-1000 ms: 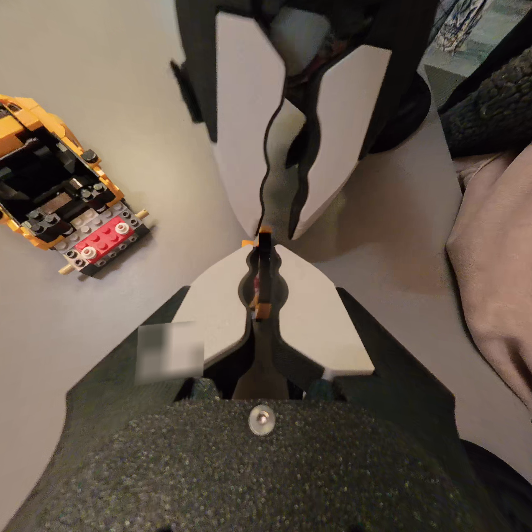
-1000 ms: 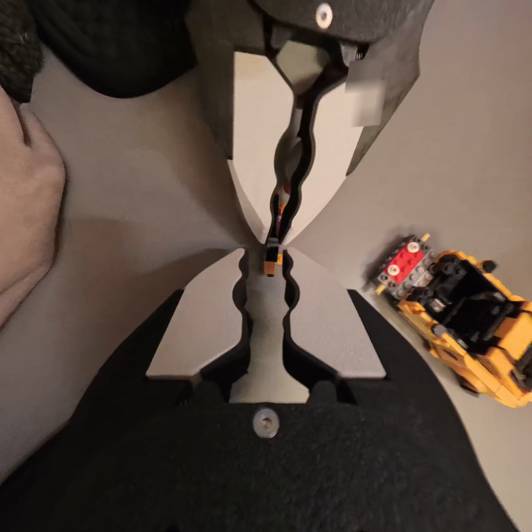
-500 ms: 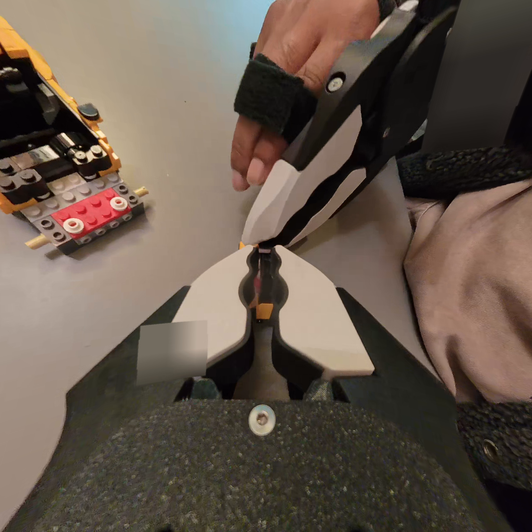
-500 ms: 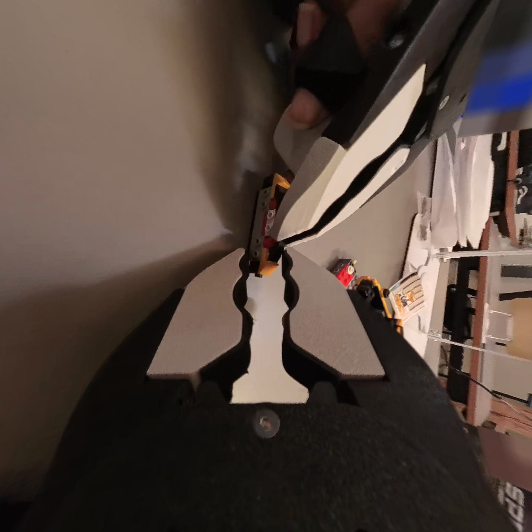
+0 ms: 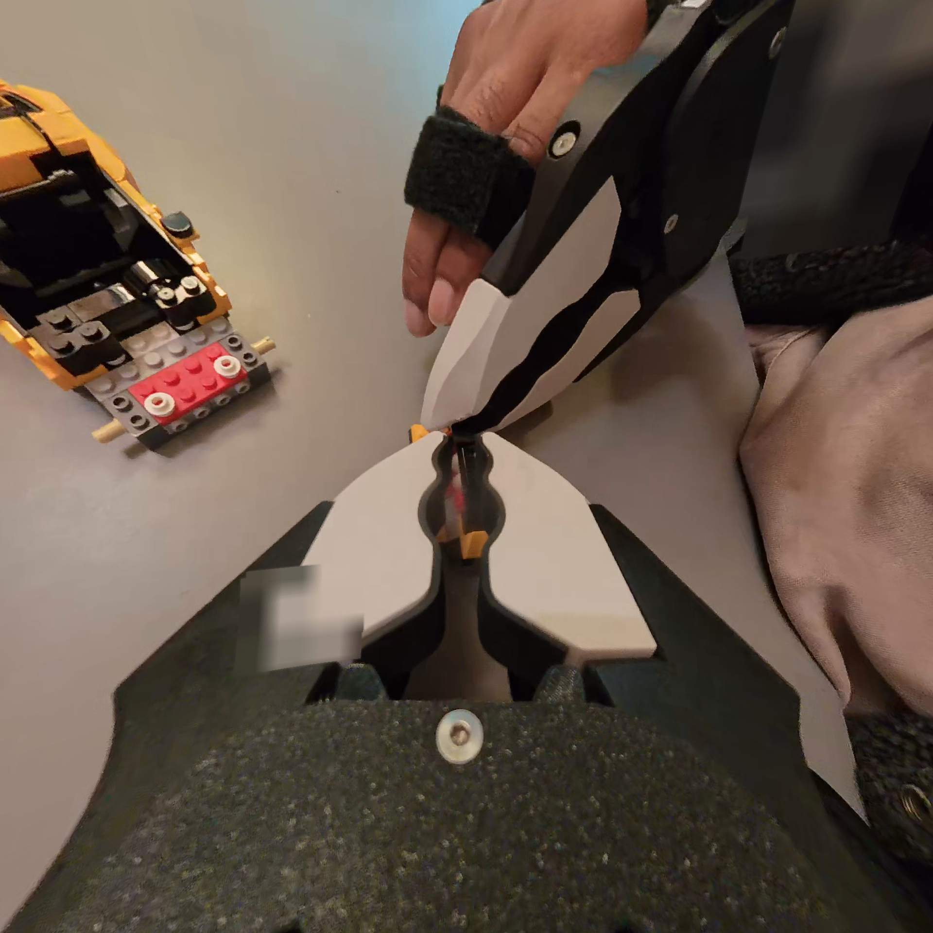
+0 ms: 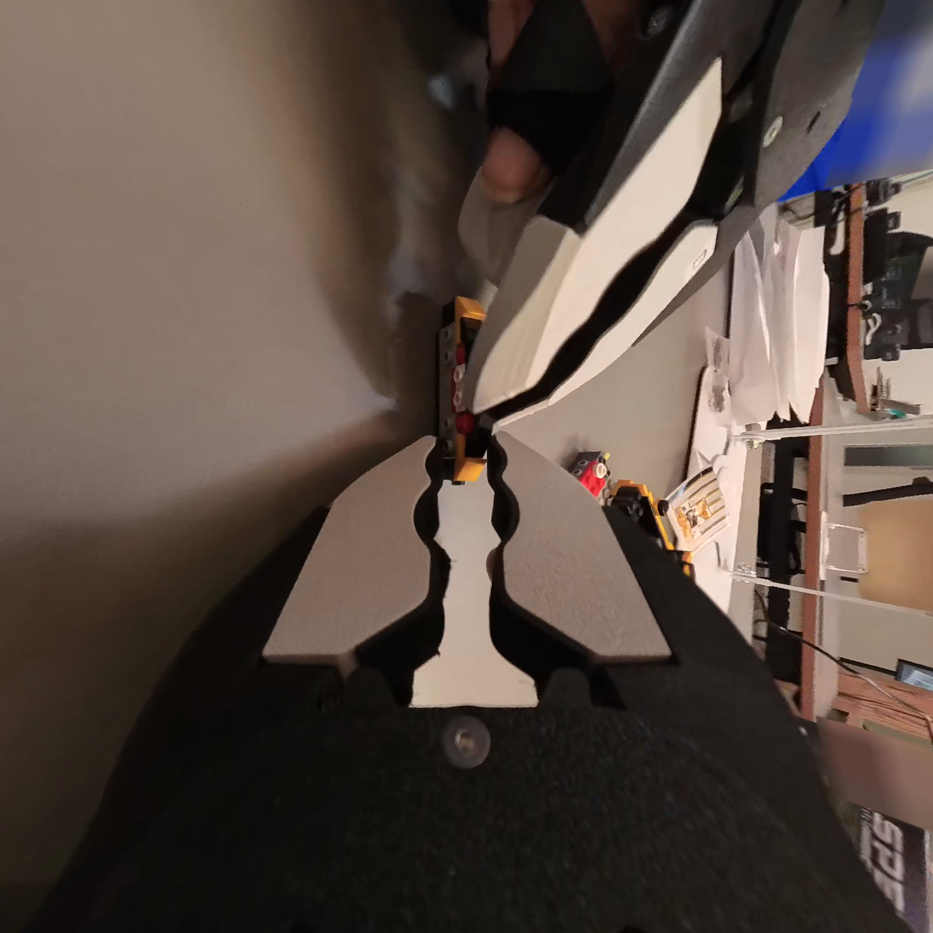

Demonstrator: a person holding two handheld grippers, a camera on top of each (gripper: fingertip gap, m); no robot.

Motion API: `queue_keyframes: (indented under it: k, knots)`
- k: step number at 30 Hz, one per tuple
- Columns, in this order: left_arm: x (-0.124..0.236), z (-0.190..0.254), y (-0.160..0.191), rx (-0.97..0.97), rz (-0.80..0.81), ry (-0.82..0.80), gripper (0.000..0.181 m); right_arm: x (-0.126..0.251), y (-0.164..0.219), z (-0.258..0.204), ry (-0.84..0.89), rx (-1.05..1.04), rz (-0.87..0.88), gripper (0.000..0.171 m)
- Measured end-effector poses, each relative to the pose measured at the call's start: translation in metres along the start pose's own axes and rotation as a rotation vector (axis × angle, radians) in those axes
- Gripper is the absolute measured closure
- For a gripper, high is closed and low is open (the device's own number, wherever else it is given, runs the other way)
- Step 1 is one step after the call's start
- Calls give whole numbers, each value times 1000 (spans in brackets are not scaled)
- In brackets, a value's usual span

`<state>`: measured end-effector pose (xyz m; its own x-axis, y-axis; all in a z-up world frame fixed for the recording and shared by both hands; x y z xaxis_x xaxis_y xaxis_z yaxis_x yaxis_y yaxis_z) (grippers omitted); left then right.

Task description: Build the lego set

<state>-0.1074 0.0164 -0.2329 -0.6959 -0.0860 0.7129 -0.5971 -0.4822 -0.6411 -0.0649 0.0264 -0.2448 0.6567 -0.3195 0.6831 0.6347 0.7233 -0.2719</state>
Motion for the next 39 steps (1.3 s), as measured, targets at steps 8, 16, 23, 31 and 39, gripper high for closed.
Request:
queue_keyframes:
  k: [8,16,23,31,39]
  knots:
    - [-2,-1,9,-92,-83,-151,156,-1,3,3,-134,-76,18,155]
    - [-6,-6,7,87,-72,-17,167,1,3,6,-213,-127,73,153]
    - [-2,-9,6,304,-28,169,168,3,2,10,-230,-108,84,152]
    - [-5,-2,7,137,-56,64,168,6,1,9,-414,-255,118,157]
    - [-8,3,9,-43,-77,-81,168,8,0,8,-503,-330,116,161]
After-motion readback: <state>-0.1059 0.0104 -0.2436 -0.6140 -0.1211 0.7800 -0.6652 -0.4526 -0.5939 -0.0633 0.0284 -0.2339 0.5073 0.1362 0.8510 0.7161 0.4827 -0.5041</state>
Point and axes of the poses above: each gripper's, where its closed fingertips meet, x back along the fingers, y out of its underside, z = x × y across the jaws, the point moved 3 cm from there along x, back along the fingers, and after that the axes turned 11 degrees about -z, right-handed, at the moved point
